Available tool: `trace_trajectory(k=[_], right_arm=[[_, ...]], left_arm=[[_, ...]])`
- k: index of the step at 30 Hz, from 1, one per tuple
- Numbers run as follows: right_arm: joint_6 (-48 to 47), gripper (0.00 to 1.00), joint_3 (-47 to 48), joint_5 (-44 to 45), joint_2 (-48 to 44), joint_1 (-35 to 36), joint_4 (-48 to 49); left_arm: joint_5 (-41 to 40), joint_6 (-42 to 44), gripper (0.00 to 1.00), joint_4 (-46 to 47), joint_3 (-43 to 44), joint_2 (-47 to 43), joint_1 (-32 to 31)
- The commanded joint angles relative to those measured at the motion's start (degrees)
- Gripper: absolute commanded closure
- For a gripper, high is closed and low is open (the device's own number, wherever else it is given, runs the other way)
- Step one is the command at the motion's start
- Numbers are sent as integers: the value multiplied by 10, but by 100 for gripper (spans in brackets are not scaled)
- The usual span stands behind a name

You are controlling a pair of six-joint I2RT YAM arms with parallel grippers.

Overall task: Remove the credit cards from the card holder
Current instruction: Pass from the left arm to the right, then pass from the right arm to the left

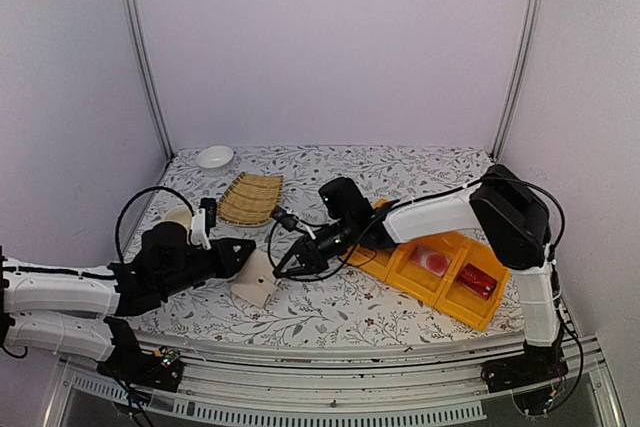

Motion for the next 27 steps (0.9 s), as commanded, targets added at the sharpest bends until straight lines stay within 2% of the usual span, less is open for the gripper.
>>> trace_trajectory(k=[1, 3, 6, 8, 10, 12, 15, 18, 23, 27], right_arm=[[-171, 99, 11, 39, -161, -52, -223], [-284, 99, 34, 100, -199, -63, -350], [-369, 98, 91, 179, -231, -66, -529], [-403, 98, 135, 212, -242, -66, -610], [-410, 98, 179, 231, -253, -64, -660], [-418, 98, 198, 255, -267, -54, -693], [-443, 98, 179, 304, -310, -20, -701], [-458, 98, 170, 310, -341, 0, -707], [-457, 98, 188, 312, -333, 23, -714], [-464, 98, 219, 311, -310, 36, -723]], left_arm=[[88, 143, 43, -38, 73, -71, -6], [115, 206, 26, -88, 122, -80, -7], [193, 266, 19, -136, 187, -73, -7], [312, 301, 14, -143, 217, -63, -8], [392, 331, 11, -161, 246, -52, -8], [409, 366, 11, -210, 282, -39, -9], [388, 425, 11, -310, 339, -20, -10], [365, 476, 11, -388, 375, -1, -10], [412, 505, 10, -381, 387, 43, -21], [414, 517, 10, -347, 374, 71, -34]])
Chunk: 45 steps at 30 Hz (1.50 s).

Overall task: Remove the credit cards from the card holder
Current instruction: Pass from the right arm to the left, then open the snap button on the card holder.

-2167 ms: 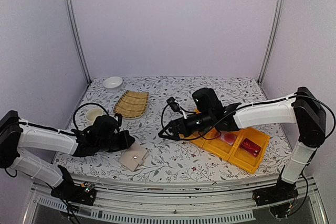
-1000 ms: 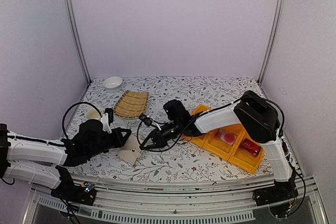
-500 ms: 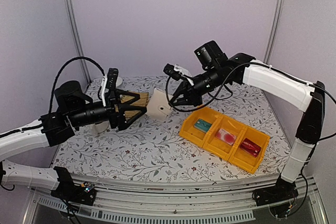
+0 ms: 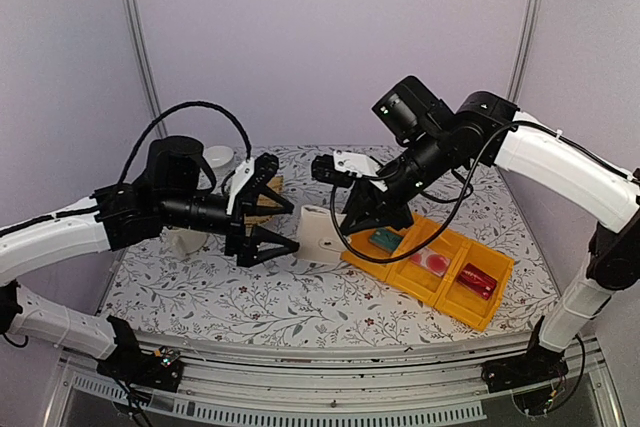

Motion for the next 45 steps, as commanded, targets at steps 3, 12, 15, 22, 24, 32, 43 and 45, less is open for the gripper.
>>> trace_trajectory(k=[3, 12, 15, 22, 24, 32, 43, 45], right_arm=[[-32, 98, 29, 5, 17, 12, -1], [-52, 98, 11, -10, 4, 13, 35], [-64, 98, 4, -22, 0, 12, 50], [-75, 98, 9, -47, -6, 13, 61], [-75, 97, 1, -44, -17, 12, 79], [90, 9, -245, 235, -178, -5, 546], [360, 40, -273, 388, -122, 44, 667], [381, 40, -239, 366, -84, 45, 642]], left_arm=[[39, 41, 23, 31, -19, 27, -20], [58, 17, 75, 148, -83, -3, -21], [70, 16, 68, 156, -88, 0, -21], [70, 5, 100, 158, -79, 13, -24], [57, -3, 100, 170, -81, 11, -25], [-298, -182, 100, 342, -138, -37, -28], [-608, -203, 100, 378, -83, 36, -120], [-614, -201, 100, 382, -77, 45, -126]])
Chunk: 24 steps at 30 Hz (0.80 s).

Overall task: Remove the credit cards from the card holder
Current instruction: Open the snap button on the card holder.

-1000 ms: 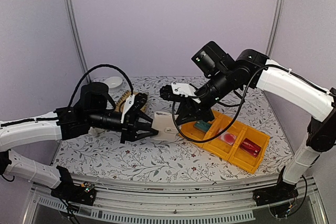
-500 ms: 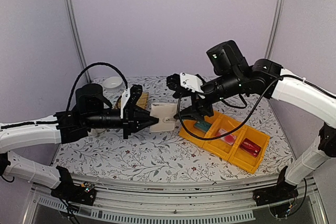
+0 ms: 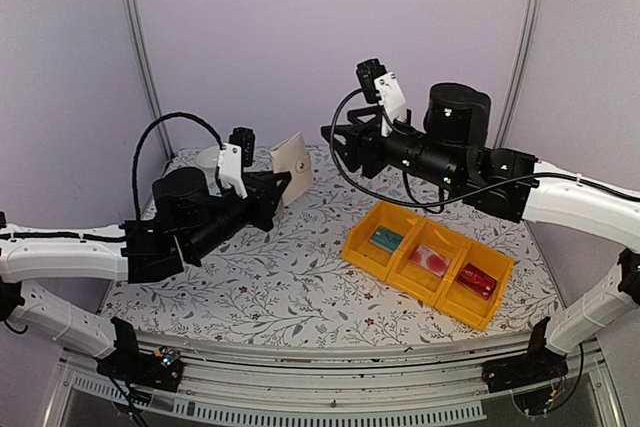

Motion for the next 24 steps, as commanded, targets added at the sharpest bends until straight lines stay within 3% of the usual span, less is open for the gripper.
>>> trace_trajectory(k=[1, 12, 17, 24], right_arm=[[90, 39, 47, -5, 84, 16, -2], [91, 37, 98, -42, 157, 18, -28], [83, 56, 109, -18, 174, 18, -29], [78, 54, 115, 14, 192, 18, -56]], left_arm=[[-88, -5, 100, 49, 29, 15, -17], [-49, -1, 100, 82, 20, 17, -19], [-6, -2, 100, 106, 8, 18, -20], [-13, 5, 100, 130, 5, 18, -20]])
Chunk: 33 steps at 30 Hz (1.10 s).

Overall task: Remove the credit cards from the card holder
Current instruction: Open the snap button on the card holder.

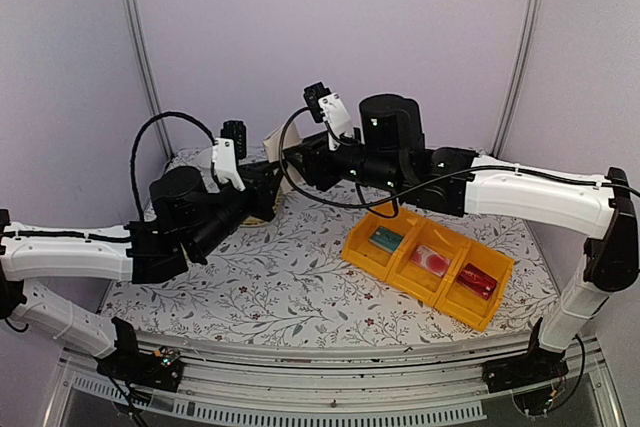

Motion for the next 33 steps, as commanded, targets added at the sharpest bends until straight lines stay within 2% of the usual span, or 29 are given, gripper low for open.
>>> trace_trajectory(k=[1, 4, 10, 19, 23, 29, 33], right_arm=[[-1, 53, 9, 38, 26, 1, -33], [0, 55, 11, 54, 35, 1, -44], [-11, 72, 21, 70, 50, 0, -48], [11, 80, 20, 79, 50, -20, -69], [6, 97, 24, 78, 51, -21, -69], [-6, 98, 23, 98, 50, -31, -81], [6, 99, -29, 82, 6, -80, -70]], left_arm=[[32, 15, 100, 57, 1, -1, -13], [38, 29, 100, 61, 2, 1, -13], [44, 34, 100, 76, -1, 3, -13], [39, 49, 100, 83, -6, -5, -14], [46, 49, 100, 80, -7, -5, -14], [34, 46, 100, 64, -7, -9, -13], [-2, 58, 100, 18, -9, -33, -10]])
